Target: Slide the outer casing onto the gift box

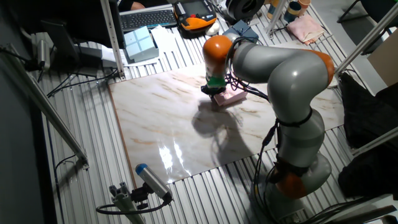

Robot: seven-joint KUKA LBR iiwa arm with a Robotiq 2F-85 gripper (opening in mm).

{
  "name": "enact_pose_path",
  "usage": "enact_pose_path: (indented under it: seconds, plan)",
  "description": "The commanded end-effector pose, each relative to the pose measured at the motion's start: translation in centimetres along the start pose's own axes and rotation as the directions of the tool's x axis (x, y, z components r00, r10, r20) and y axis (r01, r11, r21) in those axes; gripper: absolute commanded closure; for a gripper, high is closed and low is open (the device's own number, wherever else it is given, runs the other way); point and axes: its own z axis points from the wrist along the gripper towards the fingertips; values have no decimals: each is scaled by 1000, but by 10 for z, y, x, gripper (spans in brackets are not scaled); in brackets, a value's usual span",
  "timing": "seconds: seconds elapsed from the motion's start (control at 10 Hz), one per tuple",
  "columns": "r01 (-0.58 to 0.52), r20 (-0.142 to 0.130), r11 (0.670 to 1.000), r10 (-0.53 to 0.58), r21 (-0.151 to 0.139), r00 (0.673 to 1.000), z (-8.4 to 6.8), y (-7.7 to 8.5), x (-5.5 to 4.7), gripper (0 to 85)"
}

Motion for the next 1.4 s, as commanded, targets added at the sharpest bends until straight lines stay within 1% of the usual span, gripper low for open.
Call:
enact_pose_path:
  seconds: [0.0, 0.2, 0.4, 0.5, 0.7, 0.8, 0.9, 1.0, 1.2, 1.3]
  plan:
    - [-7, 13, 1000, 7, 7, 1000, 6, 3, 2, 850]
    - [-11, 28, 1000, 10, 26, 1000, 13, 5, 1, 850]
    - [1, 30, 1000, -2, 28, 1000, 13, 4, -2, 850]
    - [9, 31, 999, -10, 37, 999, 13, 3, -4, 850]
    - [30, 26, 998, -32, 55, 999, 11, 1, -7, 850]
    - [42, 17, 997, -43, 62, 999, 8, -1, -10, 850]
    - [53, 5, 997, -53, 54, 999, 4, -4, -13, 850]
    - [61, -1, 997, -62, 51, 998, 1, -7, -16, 850]
    - [68, -1, 996, -68, 51, 998, 1, -11, -19, 850]
    - [71, 0, 996, -71, 55, 997, 1, -11, -20, 850]
